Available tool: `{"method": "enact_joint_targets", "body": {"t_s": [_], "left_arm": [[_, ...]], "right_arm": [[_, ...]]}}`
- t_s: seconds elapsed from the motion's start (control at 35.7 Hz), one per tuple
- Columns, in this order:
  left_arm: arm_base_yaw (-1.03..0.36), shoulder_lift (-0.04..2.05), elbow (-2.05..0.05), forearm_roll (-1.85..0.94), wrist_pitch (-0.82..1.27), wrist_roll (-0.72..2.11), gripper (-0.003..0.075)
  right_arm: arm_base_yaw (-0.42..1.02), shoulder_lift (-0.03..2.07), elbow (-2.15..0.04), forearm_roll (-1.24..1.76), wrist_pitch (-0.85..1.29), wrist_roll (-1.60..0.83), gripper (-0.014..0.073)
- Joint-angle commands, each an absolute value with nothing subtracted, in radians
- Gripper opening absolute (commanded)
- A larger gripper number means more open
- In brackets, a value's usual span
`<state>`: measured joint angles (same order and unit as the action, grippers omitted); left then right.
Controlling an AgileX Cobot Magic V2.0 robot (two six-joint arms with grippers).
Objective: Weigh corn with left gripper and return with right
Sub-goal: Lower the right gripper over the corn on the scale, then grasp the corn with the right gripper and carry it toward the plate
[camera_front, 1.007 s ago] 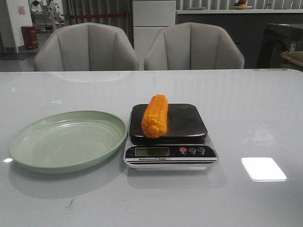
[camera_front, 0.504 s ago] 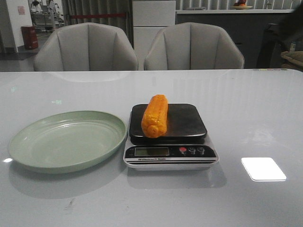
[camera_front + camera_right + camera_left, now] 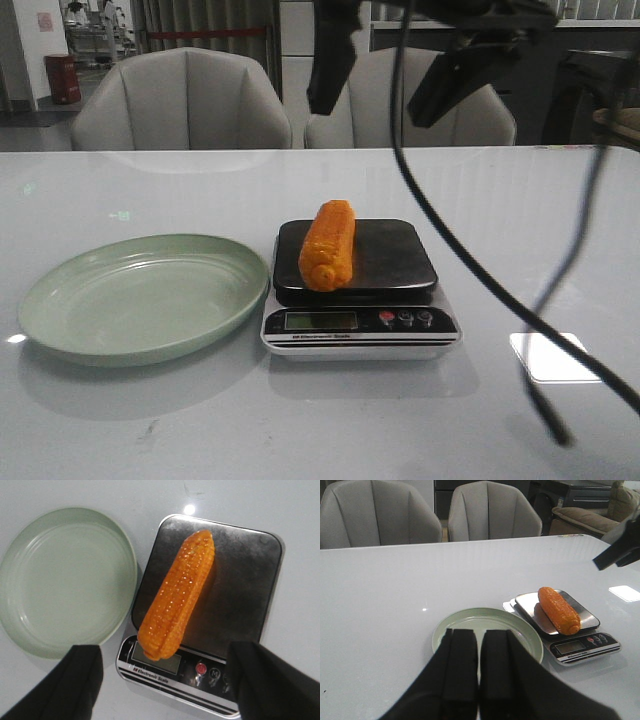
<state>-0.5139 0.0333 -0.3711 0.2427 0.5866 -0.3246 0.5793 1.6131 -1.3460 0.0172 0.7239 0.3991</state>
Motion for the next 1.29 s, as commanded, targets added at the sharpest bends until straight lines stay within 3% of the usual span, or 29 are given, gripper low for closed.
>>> {"method": "enact_joint_targets", "body": {"t_s": [0.0,0.42,0.53,0.64,0.7,0.84,1.15,1.26], "left_arm": [[-0.512,0.046,-0.398,0.254,0.511,-0.329,0.0122],[-0.512,0.046,-0.398,0.254,0.511,-0.329,0.0122],[-0.512,0.046,-0.398,0.254,0.511,-0.329,0.0122],[-0.512,0.046,-0.398,0.254,0.511,-0.329,0.0122],[-0.512,0.046,-0.398,0.254,0.511,-0.329,0.0122],[-0.512,0.046,-0.398,0.254,0.511,-0.329,0.0122],[-0.512,0.046,-0.398,0.254,0.511,-0.329,0.0122],[-0.512,0.046,-0.398,0.254,0.511,-0.329,0.0122]], "right_arm": [[0.579,1.682,-1.478,0.000,0.767,0.477,0.0605],[0.595,1.958,-1.659,-0.041,0.889,0.689,0.0596],[0.604,1.989,-1.659,-0.041,0.891,0.689,0.0466],[0.609,2.004,-1.659,-0.036,0.886,0.689,0.0206],[0.611,2.004,-1.662,-0.031,0.868,0.689,0.0118],[0.644,2.002,-1.716,-0.021,0.846,0.686,0.0179],[0.761,2.027,-1.751,0.010,0.655,0.677,0.0186],[0.775,2.063,-1.753,0.076,0.622,0.677,0.0249]]}}
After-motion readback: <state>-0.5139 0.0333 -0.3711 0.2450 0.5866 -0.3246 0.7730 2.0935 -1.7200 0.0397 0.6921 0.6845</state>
